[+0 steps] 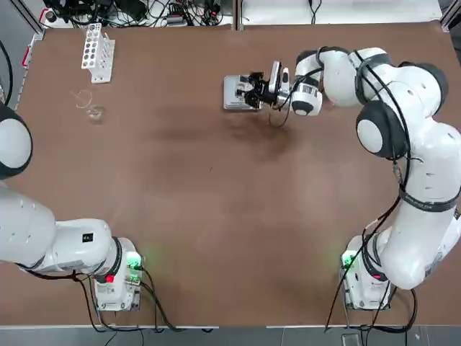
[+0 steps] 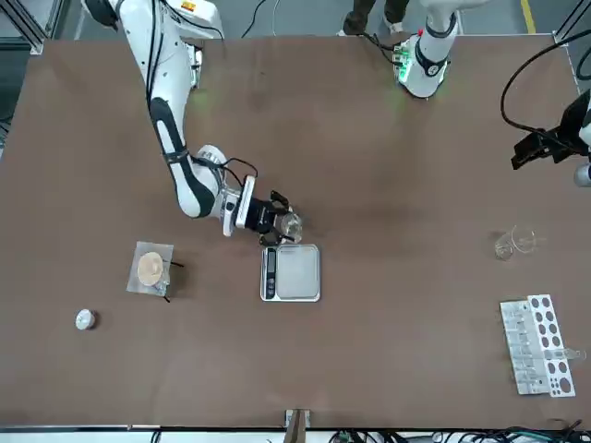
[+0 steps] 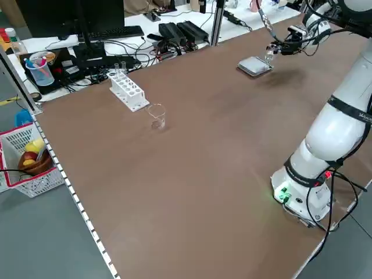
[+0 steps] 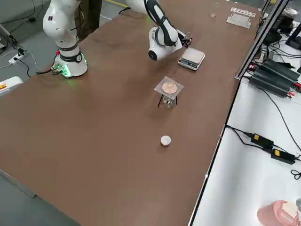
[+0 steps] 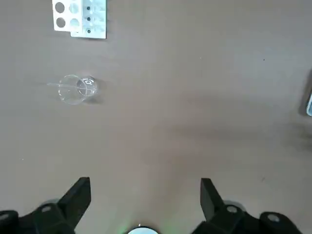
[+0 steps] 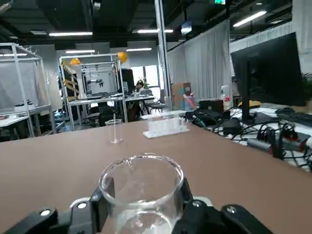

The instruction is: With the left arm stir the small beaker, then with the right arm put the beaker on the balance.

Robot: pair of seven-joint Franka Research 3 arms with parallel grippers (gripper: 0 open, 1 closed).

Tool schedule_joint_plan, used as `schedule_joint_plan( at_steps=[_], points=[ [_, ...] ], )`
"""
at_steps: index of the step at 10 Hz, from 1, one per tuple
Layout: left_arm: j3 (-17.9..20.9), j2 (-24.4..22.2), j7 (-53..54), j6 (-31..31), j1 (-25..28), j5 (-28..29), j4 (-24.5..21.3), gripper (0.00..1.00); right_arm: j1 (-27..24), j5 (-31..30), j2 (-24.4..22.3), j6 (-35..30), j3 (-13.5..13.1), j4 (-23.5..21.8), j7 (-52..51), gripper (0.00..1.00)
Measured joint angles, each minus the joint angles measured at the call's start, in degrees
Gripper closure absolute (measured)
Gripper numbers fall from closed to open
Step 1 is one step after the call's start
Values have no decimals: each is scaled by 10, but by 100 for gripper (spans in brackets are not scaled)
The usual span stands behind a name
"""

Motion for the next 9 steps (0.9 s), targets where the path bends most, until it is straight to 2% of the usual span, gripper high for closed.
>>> schedule_joint_plan(
  at_steps=[2, 6, 9],
  points=[
    [0, 0, 0, 0, 0, 0, 0, 1, -3, 0, 4, 16, 0, 22, 8, 42],
    [-1, 0, 0, 0, -1, -1, 7, 1, -3, 0, 61, 65, 0, 82, 10, 42],
    [-2, 0, 0, 0, -5, -1, 7, 1, -3, 1, 80, 79, 0, 111, 13, 42]
  ],
)
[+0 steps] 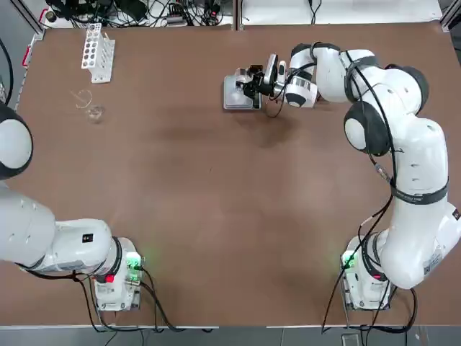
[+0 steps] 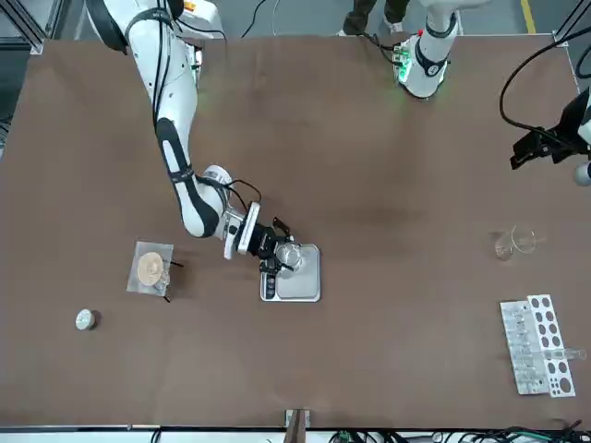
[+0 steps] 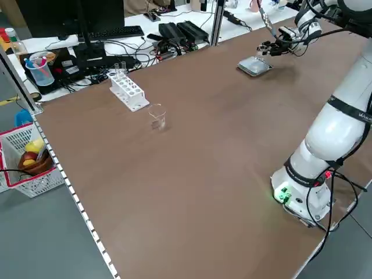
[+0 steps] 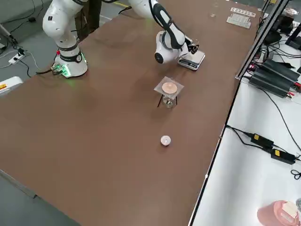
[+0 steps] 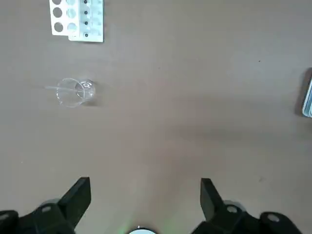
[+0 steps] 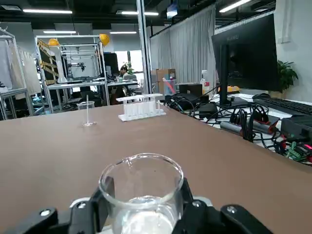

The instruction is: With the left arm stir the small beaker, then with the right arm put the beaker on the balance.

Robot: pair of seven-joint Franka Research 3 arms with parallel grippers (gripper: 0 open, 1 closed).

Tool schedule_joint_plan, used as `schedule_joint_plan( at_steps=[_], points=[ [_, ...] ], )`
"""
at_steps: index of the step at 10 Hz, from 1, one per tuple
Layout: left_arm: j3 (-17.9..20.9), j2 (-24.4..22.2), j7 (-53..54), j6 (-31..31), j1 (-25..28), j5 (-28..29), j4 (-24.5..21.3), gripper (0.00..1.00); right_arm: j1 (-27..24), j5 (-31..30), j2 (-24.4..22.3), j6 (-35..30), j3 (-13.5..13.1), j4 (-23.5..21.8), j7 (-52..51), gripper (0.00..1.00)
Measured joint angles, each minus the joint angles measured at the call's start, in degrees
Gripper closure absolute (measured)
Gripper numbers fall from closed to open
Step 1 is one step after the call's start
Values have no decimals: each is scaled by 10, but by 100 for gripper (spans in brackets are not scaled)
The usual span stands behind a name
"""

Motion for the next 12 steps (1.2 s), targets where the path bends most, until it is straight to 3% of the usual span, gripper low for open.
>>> schedule_joint_plan(
  at_steps=[12],
  points=[
    [0, 0, 0, 0, 0, 0, 1, 1, -8, 0, 55, 16, 0, 53, 2, 42]
  ],
)
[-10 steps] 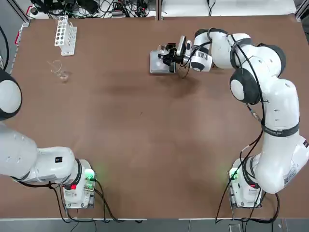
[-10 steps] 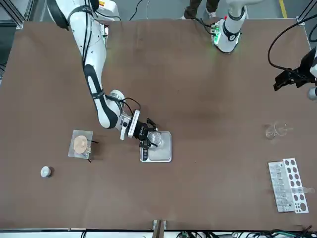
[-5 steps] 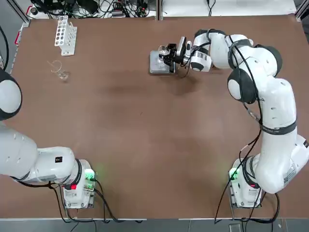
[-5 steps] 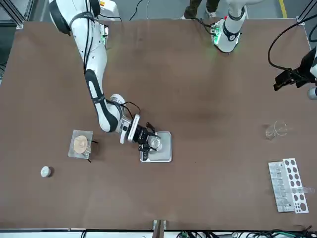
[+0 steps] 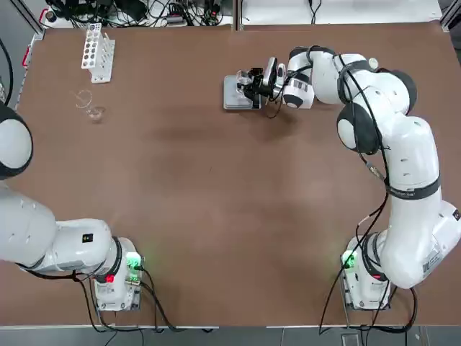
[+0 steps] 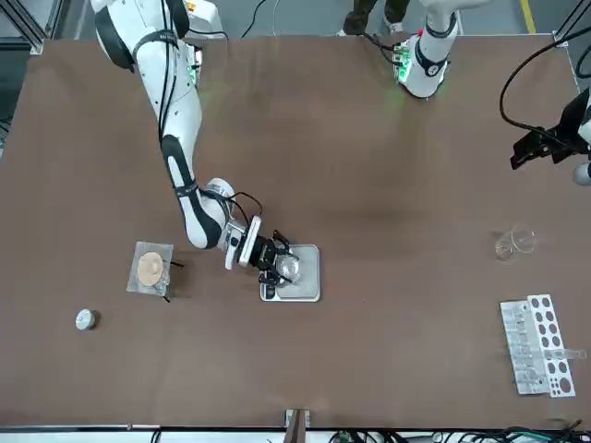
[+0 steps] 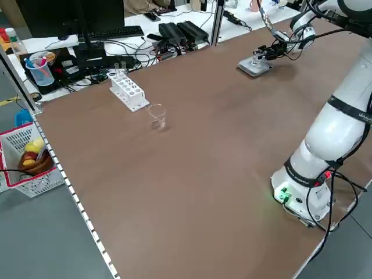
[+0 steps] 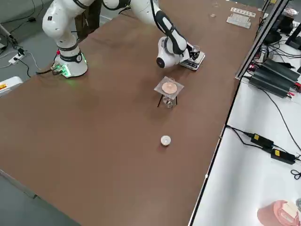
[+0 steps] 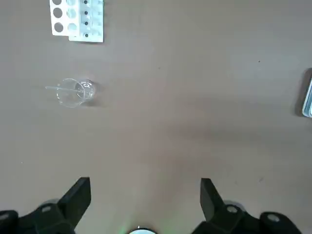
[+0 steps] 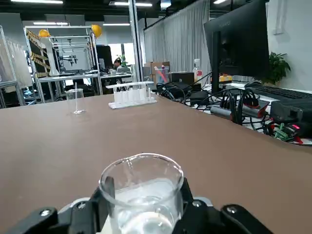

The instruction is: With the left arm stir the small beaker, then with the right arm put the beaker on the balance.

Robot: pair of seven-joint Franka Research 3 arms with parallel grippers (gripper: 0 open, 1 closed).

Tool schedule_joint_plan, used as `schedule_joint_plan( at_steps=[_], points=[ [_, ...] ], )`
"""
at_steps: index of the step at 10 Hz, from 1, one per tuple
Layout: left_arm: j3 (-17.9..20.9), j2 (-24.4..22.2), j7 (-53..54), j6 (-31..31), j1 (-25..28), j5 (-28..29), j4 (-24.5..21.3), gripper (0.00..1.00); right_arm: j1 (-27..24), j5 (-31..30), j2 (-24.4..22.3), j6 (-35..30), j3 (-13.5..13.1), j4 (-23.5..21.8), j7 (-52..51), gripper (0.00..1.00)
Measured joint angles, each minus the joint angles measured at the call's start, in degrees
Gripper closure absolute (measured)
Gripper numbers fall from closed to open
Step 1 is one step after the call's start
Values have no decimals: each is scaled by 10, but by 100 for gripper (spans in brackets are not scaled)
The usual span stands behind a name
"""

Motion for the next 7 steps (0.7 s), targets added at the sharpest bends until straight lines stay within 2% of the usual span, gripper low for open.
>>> schedule_joint_plan(
  at_steps=[1, 3, 4, 7],
  points=[
    [0, 0, 0, 0, 0, 0, 0, 1, 0, 0, 0, 0, 0, 1, 1, 40],
    [0, 0, 0, 0, 0, 0, 0, 1, 0, 0, 0, 0, 0, 3, 4, 11],
    [0, 0, 0, 0, 0, 0, 0, 1, 0, 0, 0, 0, 0, 3, 4, 0],
    [0, 0, 0, 0, 0, 0, 0, 1, -3, 0, 1, 2, 0, 0, 5, 0]
  ],
)
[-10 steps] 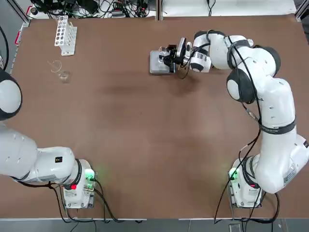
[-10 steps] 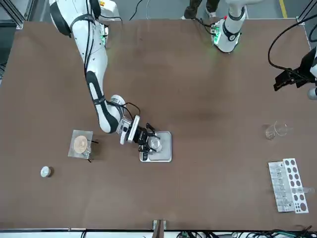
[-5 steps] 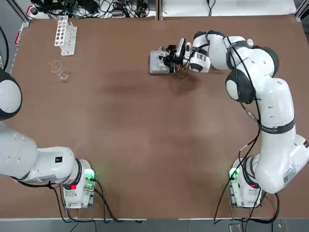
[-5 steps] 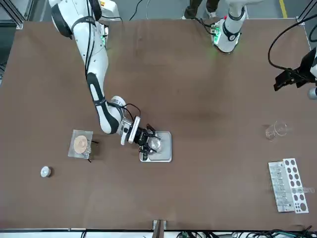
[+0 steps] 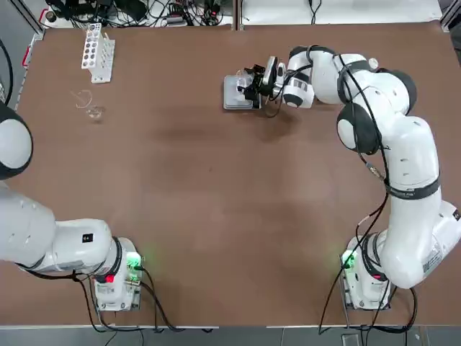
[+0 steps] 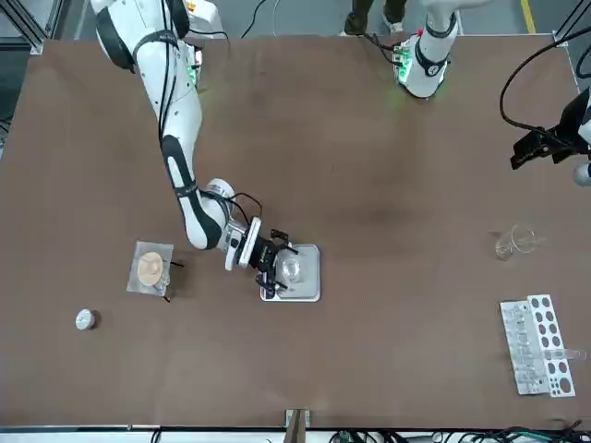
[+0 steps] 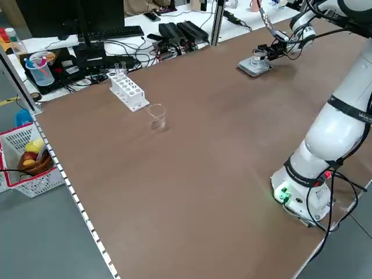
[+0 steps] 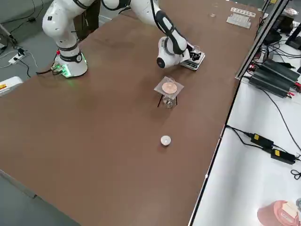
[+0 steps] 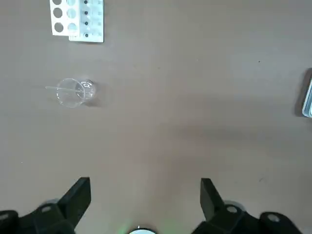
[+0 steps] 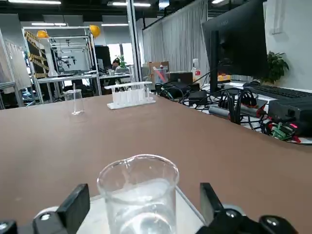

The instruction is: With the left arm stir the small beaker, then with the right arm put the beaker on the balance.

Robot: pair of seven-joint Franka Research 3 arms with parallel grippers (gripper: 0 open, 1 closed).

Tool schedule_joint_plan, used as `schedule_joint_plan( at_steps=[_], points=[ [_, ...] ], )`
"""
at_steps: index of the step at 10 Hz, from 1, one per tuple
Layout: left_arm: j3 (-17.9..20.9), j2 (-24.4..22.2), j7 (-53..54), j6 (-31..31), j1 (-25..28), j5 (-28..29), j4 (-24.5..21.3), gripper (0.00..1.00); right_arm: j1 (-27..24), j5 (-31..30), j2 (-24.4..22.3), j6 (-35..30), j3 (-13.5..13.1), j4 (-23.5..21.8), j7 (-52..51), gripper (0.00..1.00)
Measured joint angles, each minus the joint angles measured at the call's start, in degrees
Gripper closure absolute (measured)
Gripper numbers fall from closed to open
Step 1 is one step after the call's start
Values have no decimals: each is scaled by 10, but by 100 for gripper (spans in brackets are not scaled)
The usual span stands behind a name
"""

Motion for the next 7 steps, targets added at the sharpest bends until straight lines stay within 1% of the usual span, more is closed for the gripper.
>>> schedule_joint_plan(
  at_steps=[4, 7],
  points=[
    [-1, 0, 0, 0, 0, 0, 2, 1, -17, -2, -7, -5, 3, -25, 0, 0],
    [-1, 0, 0, 0, -1, 0, 9, 1, -28, -4, -39, -5, 10, -63, 0, 0]
  ],
)
